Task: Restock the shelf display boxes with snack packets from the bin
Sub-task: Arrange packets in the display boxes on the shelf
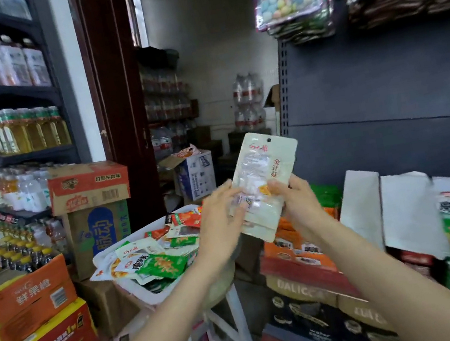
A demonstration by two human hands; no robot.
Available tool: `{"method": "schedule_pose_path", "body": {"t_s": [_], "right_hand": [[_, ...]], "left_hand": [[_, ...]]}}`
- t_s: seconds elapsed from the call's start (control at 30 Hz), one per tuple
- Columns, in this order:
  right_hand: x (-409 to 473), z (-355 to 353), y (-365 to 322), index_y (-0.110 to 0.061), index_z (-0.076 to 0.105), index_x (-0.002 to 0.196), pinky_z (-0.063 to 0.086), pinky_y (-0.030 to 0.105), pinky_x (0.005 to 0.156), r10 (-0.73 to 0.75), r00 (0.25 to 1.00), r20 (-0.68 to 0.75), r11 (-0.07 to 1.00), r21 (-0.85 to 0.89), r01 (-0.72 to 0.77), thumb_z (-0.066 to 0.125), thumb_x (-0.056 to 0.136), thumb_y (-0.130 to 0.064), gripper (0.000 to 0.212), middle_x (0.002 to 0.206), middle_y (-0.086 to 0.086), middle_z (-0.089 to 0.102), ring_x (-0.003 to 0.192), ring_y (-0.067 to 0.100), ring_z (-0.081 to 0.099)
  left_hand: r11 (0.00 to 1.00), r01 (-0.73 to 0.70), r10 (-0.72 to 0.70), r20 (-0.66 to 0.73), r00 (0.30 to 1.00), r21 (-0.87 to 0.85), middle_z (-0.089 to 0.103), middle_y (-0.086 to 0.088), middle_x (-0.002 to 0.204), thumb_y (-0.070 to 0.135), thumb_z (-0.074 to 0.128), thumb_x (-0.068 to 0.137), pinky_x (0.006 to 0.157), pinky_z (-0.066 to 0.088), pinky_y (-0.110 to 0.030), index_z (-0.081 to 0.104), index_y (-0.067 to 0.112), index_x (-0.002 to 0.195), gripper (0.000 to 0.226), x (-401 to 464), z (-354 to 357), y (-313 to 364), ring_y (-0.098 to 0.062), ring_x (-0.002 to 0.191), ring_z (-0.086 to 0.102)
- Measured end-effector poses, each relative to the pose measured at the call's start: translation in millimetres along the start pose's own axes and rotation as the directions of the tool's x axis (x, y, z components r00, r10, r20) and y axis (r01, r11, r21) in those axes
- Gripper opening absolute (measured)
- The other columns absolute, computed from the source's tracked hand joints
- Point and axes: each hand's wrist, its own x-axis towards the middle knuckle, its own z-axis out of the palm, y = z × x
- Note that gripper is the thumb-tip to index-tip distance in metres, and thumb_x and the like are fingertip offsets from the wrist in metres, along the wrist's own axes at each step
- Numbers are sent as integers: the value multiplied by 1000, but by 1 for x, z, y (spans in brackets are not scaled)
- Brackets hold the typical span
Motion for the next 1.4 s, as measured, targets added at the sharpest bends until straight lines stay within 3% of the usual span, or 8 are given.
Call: {"method": "schedule_pose_path", "body": {"t_s": [0.17,0.3,0.4,0.53,0.83,1.0,1.17,1.4], "right_hand": [[-33,-66,-23,-10,61,116,55,45,85,21,997,-69,1000,0,-21,56,93,-11,24,110,6,69,98,25,67],[-57,-110,-44,-17,51,119,51,37,80,36,963,-266,976,-199,-92,59,92,-25,29,116,1,62,94,14,60],[-76,-145,-63,-24,50,120,48,41,83,188,964,-187,965,-147,-217,58,87,-49,43,111,-5,60,103,16,56],[-97,-200,-74,-13,57,91,45,29,57,77,910,-407,986,-106,-131,50,94,-24,13,80,6,55,73,20,56],[-131,-313,-95,-7,63,108,56,35,76,-175,819,-546,957,-291,11,62,88,-11,20,103,8,69,90,21,68],[-127,-345,-90,-14,60,111,57,27,73,-240,821,-518,943,-327,69,60,90,-15,21,103,0,69,92,12,68],[-118,-366,-83,-18,57,116,57,34,80,-231,873,-429,911,-410,40,59,91,-14,25,110,-1,67,100,14,65],[-118,-382,-72,-14,64,105,55,21,73,-136,941,-311,798,-597,-83,63,88,-14,18,104,0,69,90,7,66]], "left_hand": [[872,329,-184,379,907,-363,66,-9,116,33,59,91,93,49,-47,64,19,109,23,8,28,43,-25,104,63],[994,-3,28,219,975,-113,63,1,69,26,56,92,57,39,-28,65,19,82,16,-2,68,92,-20,70,58],[964,-260,248,177,953,51,67,-8,80,18,51,93,64,42,-35,65,14,94,15,-18,106,138,-27,78,60],[872,-485,413,432,802,65,67,-9,105,31,54,93,81,47,-37,56,20,125,34,-38,154,187,-29,98,60],[937,69,143,556,819,-342,59,-9,125,19,56,94,87,44,-25,41,10,138,47,-20,224,234,-20,110,56],[942,-86,232,444,865,-325,70,1,98,13,62,89,59,40,-7,68,8,100,14,-8,261,243,-3,76,58],[979,-144,193,418,888,-145,67,3,80,25,67,86,58,42,-24,70,7,79,20,-6,281,239,-14,70,60],[938,-150,245,293,924,-311,62,9,96,18,68,84,72,55,-37,49,27,119,41,-3,279,246,-13,83,63]]}}
